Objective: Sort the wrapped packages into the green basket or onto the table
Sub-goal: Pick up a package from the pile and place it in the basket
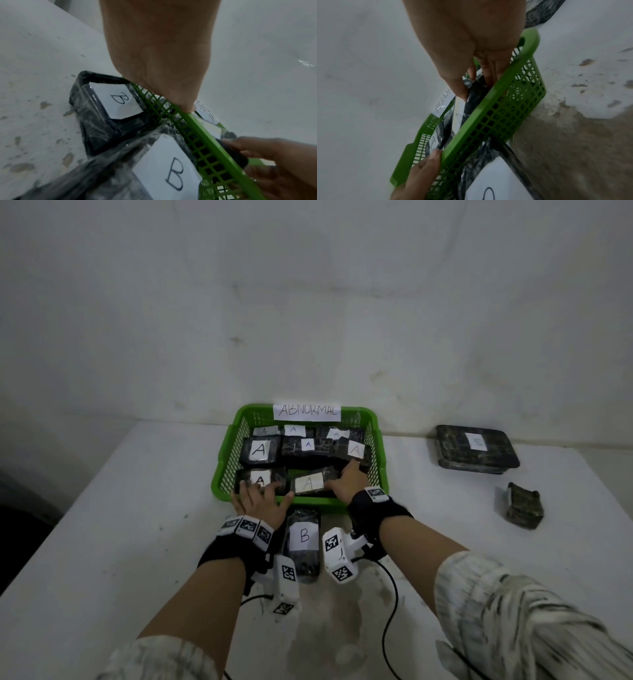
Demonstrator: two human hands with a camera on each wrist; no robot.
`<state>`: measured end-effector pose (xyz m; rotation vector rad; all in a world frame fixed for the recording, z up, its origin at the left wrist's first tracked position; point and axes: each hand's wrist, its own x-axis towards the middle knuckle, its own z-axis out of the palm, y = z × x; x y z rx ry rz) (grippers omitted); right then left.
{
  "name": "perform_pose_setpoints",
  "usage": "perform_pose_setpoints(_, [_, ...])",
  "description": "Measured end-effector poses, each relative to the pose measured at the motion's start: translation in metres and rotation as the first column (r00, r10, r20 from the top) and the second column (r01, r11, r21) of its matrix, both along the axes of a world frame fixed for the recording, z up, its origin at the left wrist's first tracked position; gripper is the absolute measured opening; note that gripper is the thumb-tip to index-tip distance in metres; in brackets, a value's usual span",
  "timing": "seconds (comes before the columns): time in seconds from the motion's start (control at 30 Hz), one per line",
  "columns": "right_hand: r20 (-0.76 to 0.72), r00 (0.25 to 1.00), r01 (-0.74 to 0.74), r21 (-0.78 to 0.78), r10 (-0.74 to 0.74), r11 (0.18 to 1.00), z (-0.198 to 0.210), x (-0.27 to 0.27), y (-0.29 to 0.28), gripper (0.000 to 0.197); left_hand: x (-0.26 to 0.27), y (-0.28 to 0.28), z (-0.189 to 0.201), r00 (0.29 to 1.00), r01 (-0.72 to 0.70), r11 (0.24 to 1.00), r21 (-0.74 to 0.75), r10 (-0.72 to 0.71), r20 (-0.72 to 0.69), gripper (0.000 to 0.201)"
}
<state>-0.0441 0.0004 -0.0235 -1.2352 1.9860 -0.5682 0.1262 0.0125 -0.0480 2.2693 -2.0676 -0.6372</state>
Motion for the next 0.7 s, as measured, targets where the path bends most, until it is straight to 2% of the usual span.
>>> perform_pose_setpoints(0.1, [-0.076,0.997,-0.017,0.073,0.022,0.997,-0.008,0.003,-0.006,0.059,0.0,-0.003,0.0,1.0,0.001,0.999,0.044,-0.001,0.012,0.062])
perform_pose_setpoints(0.3, [-0.056,0.995,-0.068,0.227,0.083,0.971,-0.019,0.005,-0.019,0.053,0.0,-0.002,0.002,0.999,-0.001,0.997,0.076,-0.002,0.038,0.064])
perform_pose_setpoints(0.43, [-0.105,0.977,-0.158,0.236,0.186,0.959,-0.021,0.005,-0.018,0.029,0.001,-0.003,0.004,0.999,0.009,0.997,0.078,-0.011,0.03,0.063])
perform_pose_setpoints(0.53, [-0.109,0.985,-0.114,0.174,0.134,0.978,-0.022,0.003,-0.015,0.029,0.002,-0.006,0.003,0.999,0.024,0.996,0.091,-0.026,0.025,0.063])
perform_pose_setpoints(0.57, [-0.103,0.989,-0.091,0.13,0.105,0.987,-0.023,0.002,-0.013,0.039,0.002,-0.008,0.003,0.999,0.028,0.995,0.091,-0.031,0.027,0.062])
perform_pose_setpoints(0.63, [-0.104,0.991,-0.088,0.018,0.09,0.996,-0.024,0.0,-0.007,0.056,0.002,-0.009,0.004,0.999,0.027,0.996,0.085,-0.03,0.033,0.062])
perform_pose_setpoints(0.7, [-0.076,0.993,-0.098,-0.136,0.088,0.986,-0.023,-0.002,0.002,0.056,0.0,-0.007,0.005,0.999,0.017,0.996,0.085,-0.021,0.046,0.061])
